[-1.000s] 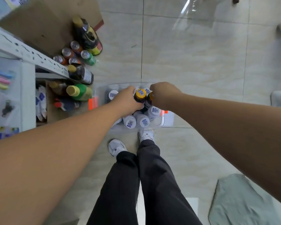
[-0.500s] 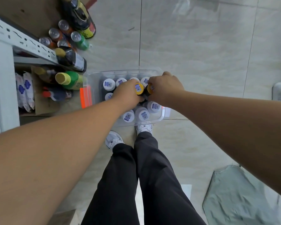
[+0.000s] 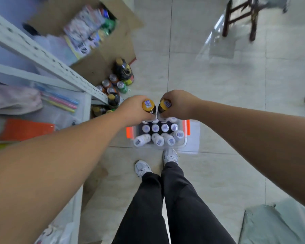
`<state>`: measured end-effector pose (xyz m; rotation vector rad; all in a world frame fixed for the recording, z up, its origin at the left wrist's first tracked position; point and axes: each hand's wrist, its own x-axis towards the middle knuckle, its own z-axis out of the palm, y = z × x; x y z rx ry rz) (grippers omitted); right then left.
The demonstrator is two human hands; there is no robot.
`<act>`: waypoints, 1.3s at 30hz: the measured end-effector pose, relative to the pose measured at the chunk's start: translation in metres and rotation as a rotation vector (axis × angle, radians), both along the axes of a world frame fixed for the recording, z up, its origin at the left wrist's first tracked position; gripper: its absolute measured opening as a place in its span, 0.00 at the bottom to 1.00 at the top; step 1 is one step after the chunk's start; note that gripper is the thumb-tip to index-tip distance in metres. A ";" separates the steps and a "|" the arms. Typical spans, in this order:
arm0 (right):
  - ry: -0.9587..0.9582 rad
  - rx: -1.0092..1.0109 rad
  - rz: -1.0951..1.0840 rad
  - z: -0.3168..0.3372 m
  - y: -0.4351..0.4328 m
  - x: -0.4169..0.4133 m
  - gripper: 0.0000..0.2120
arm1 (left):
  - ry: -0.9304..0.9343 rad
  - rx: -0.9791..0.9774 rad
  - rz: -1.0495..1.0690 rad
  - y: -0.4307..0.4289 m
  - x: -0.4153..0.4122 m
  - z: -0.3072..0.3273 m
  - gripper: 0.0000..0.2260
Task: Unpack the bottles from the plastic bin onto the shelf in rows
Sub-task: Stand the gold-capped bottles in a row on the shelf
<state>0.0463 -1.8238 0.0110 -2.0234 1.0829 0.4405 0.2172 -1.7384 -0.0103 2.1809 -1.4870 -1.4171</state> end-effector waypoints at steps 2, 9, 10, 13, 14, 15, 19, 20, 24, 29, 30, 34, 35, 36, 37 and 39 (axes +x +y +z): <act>-0.020 -0.033 0.022 0.052 -0.006 0.016 0.17 | -0.038 -0.023 -0.023 -0.009 0.016 0.055 0.14; -0.035 -0.207 0.151 0.238 -0.028 0.067 0.18 | -0.114 -0.126 -0.072 -0.024 0.069 0.250 0.15; -0.035 -0.238 0.172 0.262 -0.029 0.074 0.18 | -0.146 -0.159 -0.081 -0.021 0.076 0.274 0.16; -0.032 -0.345 0.230 0.324 -0.025 0.094 0.19 | -0.219 -0.207 -0.080 -0.006 0.094 0.338 0.15; -0.040 -0.370 0.238 0.343 -0.022 0.101 0.18 | -0.230 -0.221 -0.073 0.002 0.100 0.356 0.15; -0.053 -0.385 0.242 0.360 -0.017 0.108 0.19 | -0.234 -0.239 -0.061 0.010 0.106 0.374 0.14; -0.088 -0.412 0.300 0.421 0.002 0.137 0.18 | -0.312 -0.329 0.020 0.053 0.128 0.441 0.12; -0.095 -0.405 0.328 0.435 0.008 0.145 0.17 | -0.327 -0.343 0.052 0.065 0.134 0.456 0.11; -0.179 -0.435 0.455 0.488 0.040 0.181 0.14 | -0.418 -0.399 0.221 0.130 0.150 0.509 0.12; -0.349 -0.420 0.610 0.528 0.102 0.221 0.15 | -0.551 -0.368 0.420 0.231 0.148 0.560 0.15; -0.379 -0.411 0.651 0.532 0.118 0.228 0.14 | -0.568 -0.360 0.468 0.253 0.144 0.567 0.13; -0.431 -0.384 0.826 0.542 0.189 0.254 0.15 | -0.603 -0.313 0.649 0.346 0.117 0.581 0.11; -0.437 -0.367 0.866 0.542 0.208 0.260 0.16 | -0.609 -0.289 0.693 0.371 0.108 0.582 0.12; -0.446 -0.354 0.902 0.542 0.228 0.266 0.16 | -0.617 -0.265 0.738 0.396 0.098 0.584 0.12; -0.456 -0.345 0.935 0.543 0.248 0.271 0.16 | -0.627 -0.240 0.779 0.420 0.087 0.585 0.12; -0.477 -0.329 0.997 0.546 0.290 0.276 0.14 | -0.642 -0.207 0.860 0.470 0.063 0.588 0.12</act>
